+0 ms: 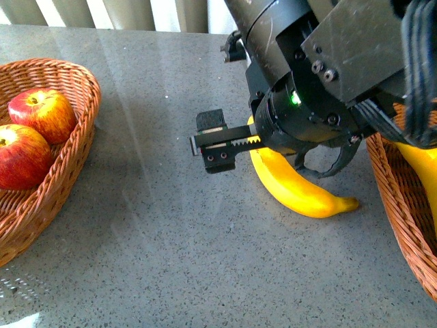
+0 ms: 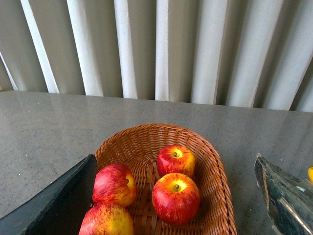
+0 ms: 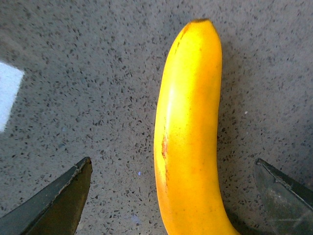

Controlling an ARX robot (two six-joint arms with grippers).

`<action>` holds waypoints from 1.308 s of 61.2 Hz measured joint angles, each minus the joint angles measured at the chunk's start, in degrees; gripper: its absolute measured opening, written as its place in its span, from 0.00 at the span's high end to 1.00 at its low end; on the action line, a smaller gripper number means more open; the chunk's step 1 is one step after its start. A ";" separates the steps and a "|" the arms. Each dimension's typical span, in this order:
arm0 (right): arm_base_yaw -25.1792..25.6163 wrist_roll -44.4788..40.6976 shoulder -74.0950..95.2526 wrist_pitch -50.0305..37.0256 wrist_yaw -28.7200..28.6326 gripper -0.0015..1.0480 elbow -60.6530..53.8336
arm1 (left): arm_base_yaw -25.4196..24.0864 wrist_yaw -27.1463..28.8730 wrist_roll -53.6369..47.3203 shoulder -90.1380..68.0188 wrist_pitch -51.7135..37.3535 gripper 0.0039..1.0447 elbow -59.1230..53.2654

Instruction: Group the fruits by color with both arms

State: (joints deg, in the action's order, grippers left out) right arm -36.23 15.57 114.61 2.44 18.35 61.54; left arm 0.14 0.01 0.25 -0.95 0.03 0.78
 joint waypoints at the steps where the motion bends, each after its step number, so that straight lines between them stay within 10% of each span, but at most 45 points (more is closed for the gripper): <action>1: 0.00 0.04 0.17 0.02 -0.09 0.09 0.02 | 0.00 -0.02 0.02 0.00 0.00 0.09 0.00; 29: 0.22 2.47 5.31 -0.20 -2.32 0.09 1.84 | 0.00 0.00 0.02 0.00 0.00 0.09 0.00; 51: 0.87 7.52 4.15 -2.01 -4.46 0.63 0.48 | 0.00 0.00 0.02 0.00 -0.02 0.09 0.00; 80: 2.73 4.28 -23.12 -6.64 5.42 0.66 -10.21 | 0.00 -0.02 0.02 0.00 0.00 0.09 0.00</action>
State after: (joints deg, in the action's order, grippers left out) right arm -33.50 19.86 91.48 -4.21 23.77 51.33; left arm 0.14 -0.01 0.27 -0.95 0.03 0.78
